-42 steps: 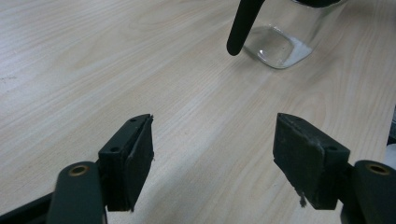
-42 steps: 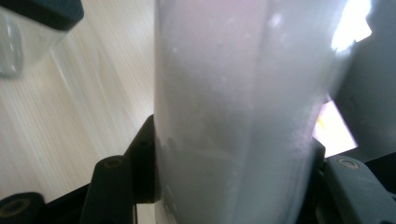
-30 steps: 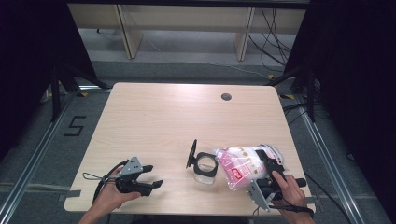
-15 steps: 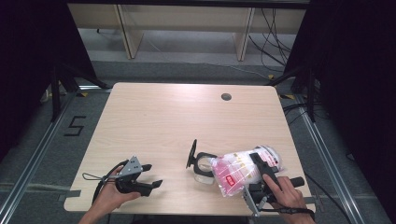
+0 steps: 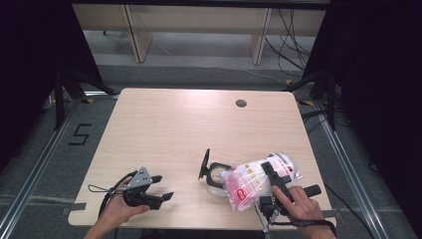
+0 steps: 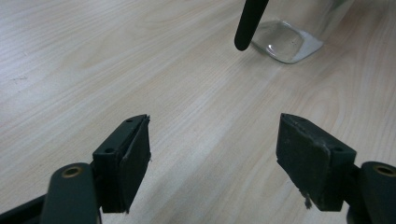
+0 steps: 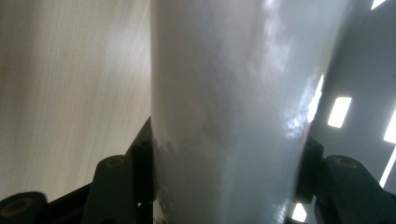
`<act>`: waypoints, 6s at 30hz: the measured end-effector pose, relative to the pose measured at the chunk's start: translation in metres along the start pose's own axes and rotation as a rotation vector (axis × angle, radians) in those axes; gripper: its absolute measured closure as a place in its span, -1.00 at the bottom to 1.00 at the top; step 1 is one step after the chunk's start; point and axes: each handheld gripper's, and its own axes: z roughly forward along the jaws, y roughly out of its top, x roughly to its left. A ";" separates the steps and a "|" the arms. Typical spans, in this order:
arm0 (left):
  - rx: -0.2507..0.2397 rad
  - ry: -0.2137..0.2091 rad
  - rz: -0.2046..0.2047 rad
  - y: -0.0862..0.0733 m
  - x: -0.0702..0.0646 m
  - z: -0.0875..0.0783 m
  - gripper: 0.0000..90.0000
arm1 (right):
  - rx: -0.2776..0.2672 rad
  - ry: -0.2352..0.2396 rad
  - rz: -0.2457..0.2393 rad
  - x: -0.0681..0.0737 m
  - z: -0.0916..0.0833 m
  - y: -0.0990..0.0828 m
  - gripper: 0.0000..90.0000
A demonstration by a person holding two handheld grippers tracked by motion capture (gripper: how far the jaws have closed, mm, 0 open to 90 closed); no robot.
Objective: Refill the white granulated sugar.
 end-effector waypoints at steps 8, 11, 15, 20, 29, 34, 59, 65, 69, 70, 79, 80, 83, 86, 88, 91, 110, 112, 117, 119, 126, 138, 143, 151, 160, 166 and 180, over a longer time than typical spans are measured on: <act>0.002 0.003 0.010 0.000 0.000 0.000 -0.42 | 0.021 0.019 -0.030 -0.006 -0.002 0.001 0.00; 0.000 0.004 0.005 0.000 -0.001 0.001 -0.42 | 0.029 0.024 -0.076 -0.010 -0.002 0.000 0.00; -0.007 -0.004 -0.001 0.000 -0.001 0.001 -0.42 | 0.022 0.031 -0.084 -0.012 -0.002 -0.001 0.00; -0.011 -0.008 -0.010 0.000 -0.001 0.001 -0.42 | 0.053 0.046 -0.095 -0.014 -0.005 -0.002 0.01; -0.004 -0.005 0.016 0.000 0.000 0.000 -0.42 | 0.036 0.038 -0.098 -0.015 -0.004 -0.004 0.01; -0.007 -0.006 0.005 0.000 0.000 0.000 -0.42 | 0.041 0.042 -0.102 -0.015 -0.004 -0.004 0.01; 0.000 -0.006 0.022 0.000 0.001 -0.001 -0.42 | 0.020 0.038 -0.098 -0.012 -0.004 -0.004 0.02; 0.000 -0.003 0.019 0.000 0.001 0.000 -0.42 | 0.031 0.043 -0.132 -0.016 -0.005 -0.003 0.02; -0.013 -0.004 -0.004 -0.001 -0.001 0.001 -0.42 | 0.028 0.040 -0.135 -0.017 -0.006 -0.004 0.03; -0.014 -0.004 -0.001 -0.001 -0.001 0.001 -0.42 | 0.026 0.041 -0.138 -0.017 -0.005 -0.004 0.02; -0.012 -0.006 0.012 0.000 0.000 0.000 -0.42 | 0.027 0.042 -0.142 -0.019 -0.006 -0.001 0.03; -0.013 -0.005 0.012 0.000 0.000 0.000 -0.42 | 0.028 0.046 -0.144 -0.019 -0.006 -0.001 0.03; -0.011 -0.007 0.013 0.000 0.000 0.000 -0.42 | 0.032 0.048 -0.134 -0.018 -0.006 -0.001 0.03; -0.009 -0.007 0.012 0.000 0.001 0.000 -0.42 | 0.022 0.047 -0.143 -0.018 -0.005 -0.001 0.03; -0.013 -0.005 0.012 0.000 0.000 0.000 -0.42 | 0.021 0.048 -0.140 -0.018 -0.005 -0.002 0.03; -0.005 0.000 -0.002 -0.001 0.001 -0.001 -0.42 | 0.020 0.055 -0.124 -0.016 -0.005 -0.002 0.03; -0.002 -0.004 0.002 -0.001 0.001 -0.002 -0.42 | 0.003 0.016 -0.098 -0.012 -0.006 -0.004 0.06; -0.005 -0.004 -0.008 0.000 0.001 -0.001 -0.42 | -0.005 0.015 -0.124 -0.014 -0.006 -0.004 0.06; 0.002 -0.004 0.000 -0.001 0.001 -0.002 -0.42 | 0.009 0.016 -0.133 -0.015 -0.008 -0.004 0.07; 0.003 -0.004 -0.001 -0.001 0.001 -0.002 -0.42 | 0.008 0.017 -0.121 -0.014 -0.008 -0.004 0.07; 0.000 -0.004 0.004 -0.001 0.001 -0.001 -0.42 | -0.011 0.013 -0.123 -0.012 -0.007 -0.004 0.07; 0.002 -0.005 0.021 0.000 0.002 -0.001 -0.42 | -0.029 0.011 -0.107 -0.011 -0.002 -0.005 0.08; -0.005 -0.005 -0.014 -0.001 0.000 -0.001 -0.42 | -0.028 0.022 -0.100 -0.009 -0.001 -0.006 0.08; 0.000 -0.005 0.003 -0.001 0.001 -0.001 -0.42 | -0.025 0.028 -0.082 -0.008 0.000 -0.007 0.08; -0.005 -0.005 -0.015 -0.002 0.000 0.000 -0.42 | -0.046 0.020 -0.131 -0.011 0.001 -0.006 0.08; 0.002 -0.005 0.015 -0.001 0.002 -0.002 -0.42 | -0.026 0.020 -0.105 -0.009 0.000 -0.006 0.08; -0.002 -0.002 -0.003 -0.002 0.001 -0.001 -0.42 | -0.016 0.023 -0.096 -0.009 -0.001 -0.007 0.08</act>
